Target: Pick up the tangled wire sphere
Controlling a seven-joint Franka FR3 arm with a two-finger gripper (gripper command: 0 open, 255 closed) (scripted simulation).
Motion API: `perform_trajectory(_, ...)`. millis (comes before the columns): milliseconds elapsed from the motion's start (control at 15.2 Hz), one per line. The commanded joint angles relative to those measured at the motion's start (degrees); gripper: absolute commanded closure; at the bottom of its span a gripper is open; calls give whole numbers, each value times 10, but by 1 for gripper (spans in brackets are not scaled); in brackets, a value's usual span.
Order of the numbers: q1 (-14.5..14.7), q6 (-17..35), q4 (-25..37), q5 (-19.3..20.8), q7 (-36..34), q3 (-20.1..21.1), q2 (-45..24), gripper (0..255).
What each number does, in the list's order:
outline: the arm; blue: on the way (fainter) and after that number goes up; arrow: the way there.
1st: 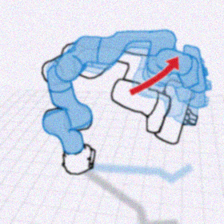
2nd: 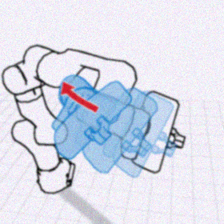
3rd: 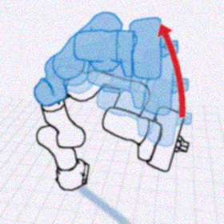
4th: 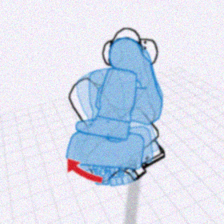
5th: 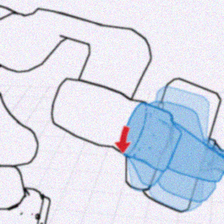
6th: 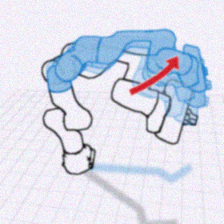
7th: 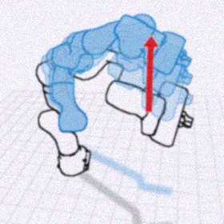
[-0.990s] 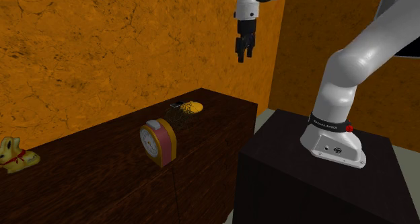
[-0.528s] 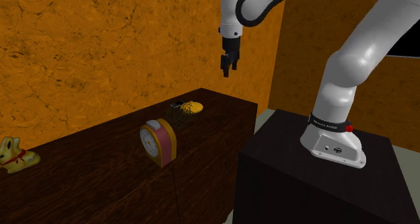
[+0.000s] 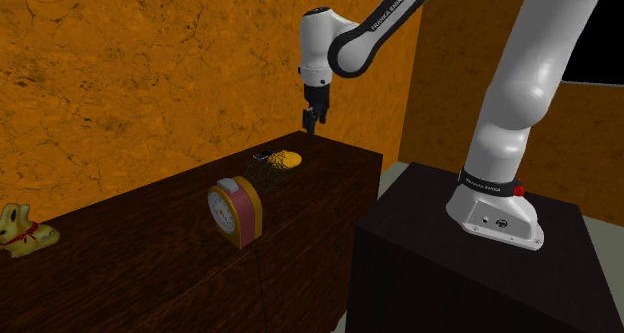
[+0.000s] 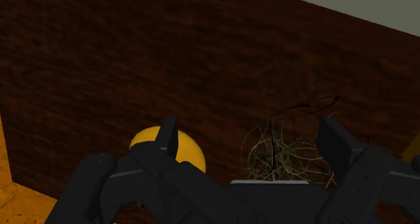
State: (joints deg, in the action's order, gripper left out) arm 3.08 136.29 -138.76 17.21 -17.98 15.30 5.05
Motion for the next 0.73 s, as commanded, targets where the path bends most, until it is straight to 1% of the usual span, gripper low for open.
perform_trajectory(0,1,25,20,42,-33,9,-47,0)
perform_trajectory(264,14,54,75,132,-97,10,-141,0)
perform_trajectory(528,44,69,142,214,-152,-6,-232,0)
perform_trajectory(660,47,73,143,221,-158,-10,-239,0)
